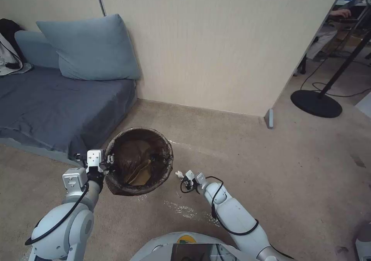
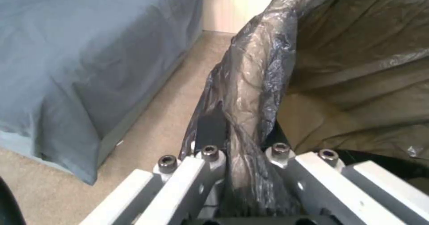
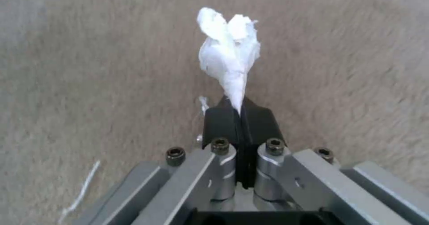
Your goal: Pick up the trash bin, then pick up the garbage from the floor and place it into the trash bin.
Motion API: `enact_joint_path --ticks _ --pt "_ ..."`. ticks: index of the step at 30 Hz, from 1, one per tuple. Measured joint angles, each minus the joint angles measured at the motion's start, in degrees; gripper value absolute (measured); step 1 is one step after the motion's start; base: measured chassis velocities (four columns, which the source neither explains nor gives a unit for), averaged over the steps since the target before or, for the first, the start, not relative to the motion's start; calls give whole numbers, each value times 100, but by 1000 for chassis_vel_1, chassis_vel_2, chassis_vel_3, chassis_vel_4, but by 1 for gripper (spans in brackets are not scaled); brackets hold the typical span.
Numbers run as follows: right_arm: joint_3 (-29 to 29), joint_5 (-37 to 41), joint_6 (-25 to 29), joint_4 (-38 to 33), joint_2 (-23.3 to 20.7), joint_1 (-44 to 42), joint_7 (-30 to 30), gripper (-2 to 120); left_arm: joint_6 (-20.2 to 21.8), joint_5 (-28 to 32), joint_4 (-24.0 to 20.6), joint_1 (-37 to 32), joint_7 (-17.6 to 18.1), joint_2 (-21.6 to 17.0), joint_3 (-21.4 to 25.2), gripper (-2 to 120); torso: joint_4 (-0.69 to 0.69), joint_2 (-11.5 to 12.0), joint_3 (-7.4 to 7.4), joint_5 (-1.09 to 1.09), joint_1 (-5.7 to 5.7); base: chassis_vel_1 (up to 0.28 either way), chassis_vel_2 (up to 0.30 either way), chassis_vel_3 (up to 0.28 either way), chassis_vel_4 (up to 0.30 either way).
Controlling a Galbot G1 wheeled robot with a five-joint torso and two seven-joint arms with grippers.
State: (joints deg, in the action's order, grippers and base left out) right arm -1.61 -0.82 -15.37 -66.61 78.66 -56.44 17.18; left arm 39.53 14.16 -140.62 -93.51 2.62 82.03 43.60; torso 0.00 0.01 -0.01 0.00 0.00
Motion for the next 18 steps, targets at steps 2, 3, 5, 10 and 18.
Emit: enact_joint_path --ticks 2,3,5,10,18 --pt "-5 29 -40 -254 -62 -50 -41 0 0 1 -3 -2 -1 1 0 4 0 0 1 0 0 0 0 0 0" --pt "-5 29 -40 -254 -62 -50 -41 0 0 1 -3 -2 -1 1 0 4 0 0 1 0 0 0 0 0 0" --pt "-22 67 -73 -507 -135 -112 -61 0 0 5 -10 -6 -4 1 11 4 0 0 0 0 0 0 0 0 0" --pt "-128 222 -159 -1224 -318 -280 -103 0 -2 16 -23 -19 -18 2 31 4 0 0 1 1 0 0 0 0 0" --pt "-543 434 -176 -2539 -731 -693 -65 0 3 46 -42 11 -24 -27 48 3 -1 0 1 -1 0 0 0 0 0"
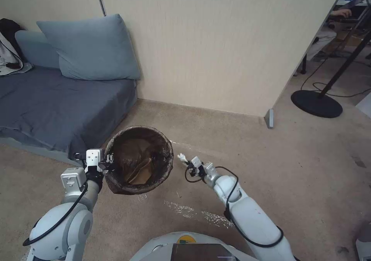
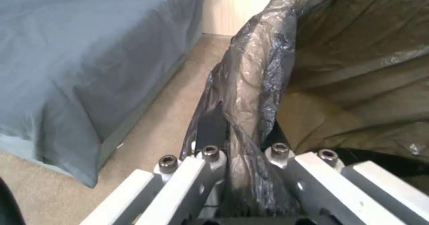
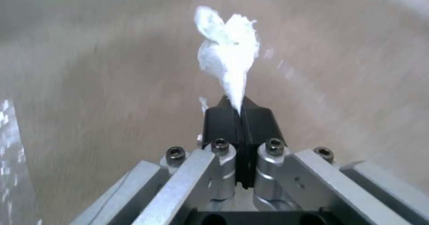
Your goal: Pick up the trash bin, then pick up the garbage from the floor and place it into the trash bin.
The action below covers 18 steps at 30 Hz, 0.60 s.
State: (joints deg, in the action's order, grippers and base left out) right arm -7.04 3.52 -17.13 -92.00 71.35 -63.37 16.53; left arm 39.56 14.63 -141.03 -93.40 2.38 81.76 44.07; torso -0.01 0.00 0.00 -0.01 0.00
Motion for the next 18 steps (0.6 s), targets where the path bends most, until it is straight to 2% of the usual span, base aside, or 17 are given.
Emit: enact_joint_path --ticks 9,12,18 --pt "-547 469 6 -1163 -625 -320 -36 0 4 -2 47 21 1 6 -8 3 0 0 0 -1 0 0 0 0 0" --pt "-768 786 -91 -1623 -953 -356 -50 0 4 -13 93 28 0 16 -24 3 1 0 0 -1 0 0 0 0 0" --pt "-1076 1289 -270 -2319 -1333 -360 -52 0 18 -24 140 56 -23 18 -51 3 1 0 0 -1 0 0 0 0 0"
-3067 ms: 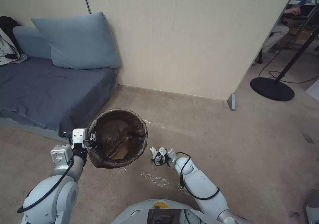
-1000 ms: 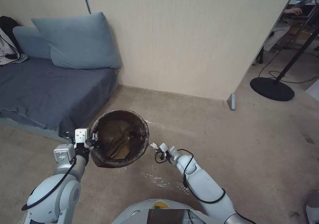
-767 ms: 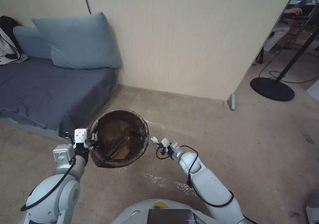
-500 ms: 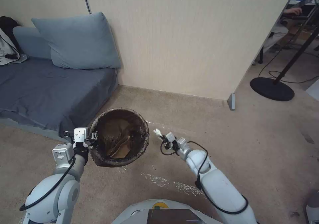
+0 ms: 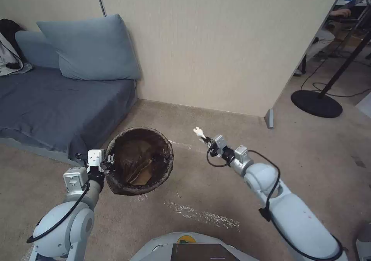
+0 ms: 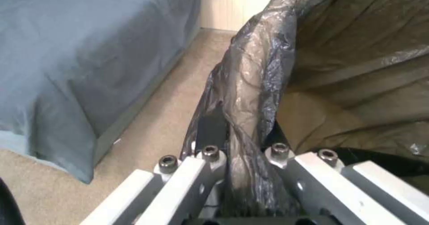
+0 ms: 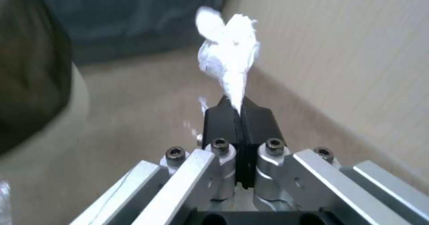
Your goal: Pick up the trash bin, then pick up the garbage from the floor and place it into the trash bin.
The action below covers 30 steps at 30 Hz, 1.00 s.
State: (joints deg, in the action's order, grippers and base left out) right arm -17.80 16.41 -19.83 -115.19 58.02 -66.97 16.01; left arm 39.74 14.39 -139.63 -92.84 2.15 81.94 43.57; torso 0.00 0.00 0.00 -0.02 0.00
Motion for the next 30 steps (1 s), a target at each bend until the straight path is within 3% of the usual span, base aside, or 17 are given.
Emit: enact_joint_path --ticks 7,21,26,30 --pt "-59 676 -359 -808 -165 85 28 0 22 18 68 17 -3 -2 -40 3 0 0 0 2 0 0 0 0 0" --pt "299 1601 -876 -1565 -456 900 -16 0 93 19 141 3 -124 -23 -52 3 0 0 0 3 0 0 0 0 0" --pt "630 1690 -943 -1645 -501 1147 53 0 115 -23 159 30 -133 -30 -100 3 -1 0 0 2 0 0 0 0 0" --pt "1276 1769 -1027 -1663 -492 1562 47 0 165 -58 163 68 -138 -49 -144 3 0 0 0 3 0 0 0 0 0"
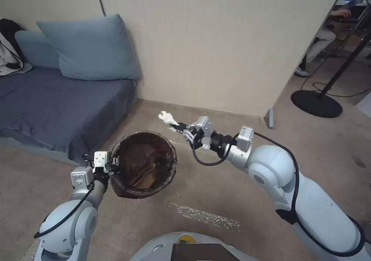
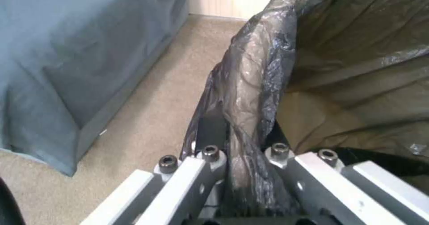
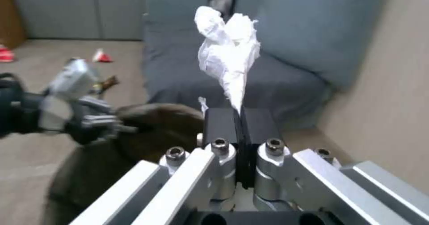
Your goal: Pick up the trash bin, then pick up the garbage from the floor and place it into the trash bin.
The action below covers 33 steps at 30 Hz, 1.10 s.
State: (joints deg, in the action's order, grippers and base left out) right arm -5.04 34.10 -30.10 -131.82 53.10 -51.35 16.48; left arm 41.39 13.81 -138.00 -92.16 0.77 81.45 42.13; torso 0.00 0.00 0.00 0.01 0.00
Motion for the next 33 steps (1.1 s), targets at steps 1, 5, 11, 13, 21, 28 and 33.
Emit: enact_joint_path --ticks 1,5,11,13,21,28,33 --pt "0 0 0 0 0 0 0 0 0 0 0 0 0 0 0 3 0 0 0 0 0 0 0 0 0" --pt "643 -1 -84 65 136 378 -74 0 38 -46 3 14 -42 -12 -24 3 1 0 0 0 0 0 0 0 0" --pt "1388 2 -185 170 250 807 -199 0 74 -69 -6 23 -137 -34 -15 3 1 0 0 0 0 0 0 0 0" --pt "1545 28 -209 192 244 925 -232 0 74 -67 -10 24 -149 -36 -9 3 0 0 0 0 0 0 0 0 0" --pt "1913 201 -385 184 269 1131 -386 0 80 -23 14 28 -171 -22 -9 3 0 0 0 0 0 0 0 0 0" --pt "1994 218 -538 212 261 1188 -420 0 79 38 -4 38 -162 -16 5 3 0 0 0 -1 0 0 0 0 0" --pt "1816 259 -553 139 207 1086 -432 0 80 46 -12 34 -162 -12 11 3 0 0 0 -1 0 0 0 0 0"
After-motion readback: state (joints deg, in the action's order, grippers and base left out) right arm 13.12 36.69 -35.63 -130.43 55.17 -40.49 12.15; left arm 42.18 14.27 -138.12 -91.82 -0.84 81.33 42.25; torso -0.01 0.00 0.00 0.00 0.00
